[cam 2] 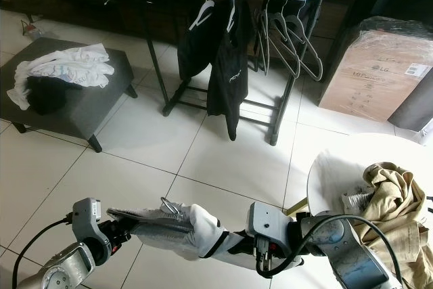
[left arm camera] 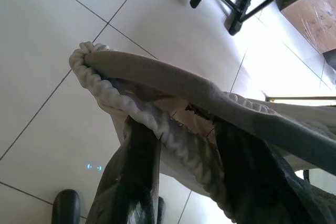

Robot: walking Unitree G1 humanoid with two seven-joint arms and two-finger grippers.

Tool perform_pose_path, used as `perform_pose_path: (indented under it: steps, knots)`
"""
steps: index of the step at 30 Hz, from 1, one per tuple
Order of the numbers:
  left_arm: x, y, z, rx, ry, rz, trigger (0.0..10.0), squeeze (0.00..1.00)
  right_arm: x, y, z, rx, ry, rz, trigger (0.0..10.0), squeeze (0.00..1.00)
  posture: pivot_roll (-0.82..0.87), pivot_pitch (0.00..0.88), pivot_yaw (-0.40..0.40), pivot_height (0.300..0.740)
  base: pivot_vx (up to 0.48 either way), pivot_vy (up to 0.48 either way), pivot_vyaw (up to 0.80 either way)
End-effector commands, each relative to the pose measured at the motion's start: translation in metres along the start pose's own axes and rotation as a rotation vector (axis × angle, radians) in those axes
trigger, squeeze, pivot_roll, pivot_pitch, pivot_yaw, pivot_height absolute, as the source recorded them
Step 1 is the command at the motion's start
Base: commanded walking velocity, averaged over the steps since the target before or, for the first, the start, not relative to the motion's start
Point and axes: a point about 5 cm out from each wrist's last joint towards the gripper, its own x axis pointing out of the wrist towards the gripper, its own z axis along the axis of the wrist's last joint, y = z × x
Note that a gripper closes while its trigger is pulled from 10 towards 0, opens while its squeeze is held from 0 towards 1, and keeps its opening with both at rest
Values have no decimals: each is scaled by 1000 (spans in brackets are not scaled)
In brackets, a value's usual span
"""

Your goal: Hang hanger

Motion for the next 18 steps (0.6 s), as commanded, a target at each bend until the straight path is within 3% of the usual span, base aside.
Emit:
perform_pose_path:
  steps: [1, 7, 18]
  knots:
    - [-1, -2, -2, -10, 14, -8, 10000, 0, 2, 2, 1, -12, -6, 17, 0, 0, -63, 215, -23, 740, 0, 0, 0]
    - [-7, 2, -2, 6, 15, -6, 10000, 0, 2, 2, 1, -11, -5, 14, 0, 0, -62, 216, -21, 740, 0, 0, 0]
    - [-26, -7, 0, 84, -31, -97, 10000, 0, 2, 2, 1, -10, -7, 15, 0, 0, -59, 218, -19, 740, 0, 0, 0]
